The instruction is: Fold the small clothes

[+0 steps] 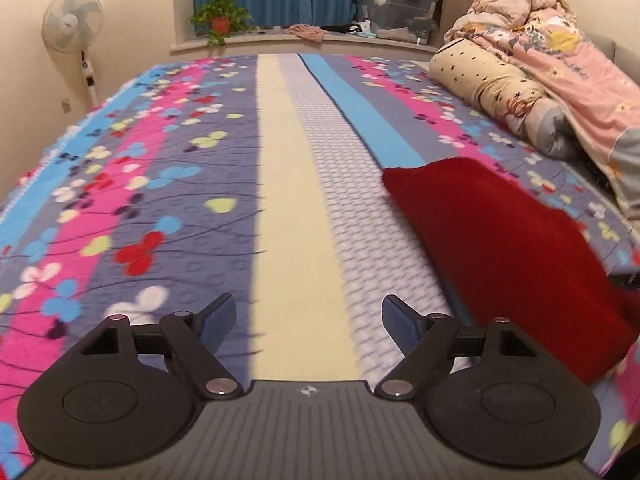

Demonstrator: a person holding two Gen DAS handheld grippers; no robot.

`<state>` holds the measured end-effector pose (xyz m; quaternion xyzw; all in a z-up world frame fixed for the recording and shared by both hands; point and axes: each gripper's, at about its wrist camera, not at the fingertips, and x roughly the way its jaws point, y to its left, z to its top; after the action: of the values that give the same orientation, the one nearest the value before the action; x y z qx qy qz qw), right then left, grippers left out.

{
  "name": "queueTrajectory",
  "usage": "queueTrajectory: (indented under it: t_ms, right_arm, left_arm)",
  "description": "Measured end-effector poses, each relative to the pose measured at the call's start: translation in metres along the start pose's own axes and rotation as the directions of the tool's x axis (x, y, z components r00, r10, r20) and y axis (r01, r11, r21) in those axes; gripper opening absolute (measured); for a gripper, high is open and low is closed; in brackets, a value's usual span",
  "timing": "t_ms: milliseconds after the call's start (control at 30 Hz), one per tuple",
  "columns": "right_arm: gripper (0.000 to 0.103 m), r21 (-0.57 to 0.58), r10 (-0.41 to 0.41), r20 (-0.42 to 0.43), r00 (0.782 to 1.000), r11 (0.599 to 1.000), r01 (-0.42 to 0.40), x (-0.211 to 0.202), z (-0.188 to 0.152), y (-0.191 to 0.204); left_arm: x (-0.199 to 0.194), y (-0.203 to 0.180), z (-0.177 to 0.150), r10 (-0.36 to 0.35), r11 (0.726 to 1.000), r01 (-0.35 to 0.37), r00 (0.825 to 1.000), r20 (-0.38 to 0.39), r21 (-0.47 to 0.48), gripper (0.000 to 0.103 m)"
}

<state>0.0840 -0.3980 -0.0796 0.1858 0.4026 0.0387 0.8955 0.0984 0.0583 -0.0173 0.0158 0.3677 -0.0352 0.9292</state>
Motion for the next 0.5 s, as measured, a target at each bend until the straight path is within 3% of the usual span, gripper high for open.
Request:
queueTrajectory:
  t_ms: [67,100,200,400,433,500]
  right_arm:
    - [0.094,0.149,0.062,-0.035,0.997,0.987,-0.056,0.01,0.007,-0.016]
    - [0.094,0.166,0.076,-0.029,0.997,0.984,-0.07,0.013,0.008,-0.018]
    - [0.094,0.087,0.008,-0.038,0.999,0.996,-0.005,0.018,0.012,-0.015]
    - [0.094,0.102,0.035,-0.059,0.998,0.994,-0.029,0.023,0.019,-0.016]
    - [0.094,0.099,0.034,-0.059,0.998,0.995,-0.028,0.026,0.019,-0.017]
    - [0.094,0.096,0.036,-0.059,0.998,0.995,-0.03,0.026,0.019,-0.017]
  left_arm:
    - [0.014,-0.013,0.012,-0.032,0.999,0.031,0.999,-0.006,-0.024,0.085]
    - [0.021,-0.019,0.017,-0.05,0.998,0.049,0.999,-0.009,-0.041,0.085]
    - [0.046,-0.033,0.032,-0.123,0.984,0.118,0.992,-0.028,-0.13,0.085]
    - [0.122,-0.054,0.042,-0.314,0.902,0.255,0.941,-0.125,-0.349,0.086]
    - [0.13,-0.054,0.041,-0.329,0.886,0.263,0.937,-0.116,-0.383,0.091]
    - [0.148,-0.048,0.039,-0.385,0.831,0.295,0.917,-0.105,-0.472,0.095]
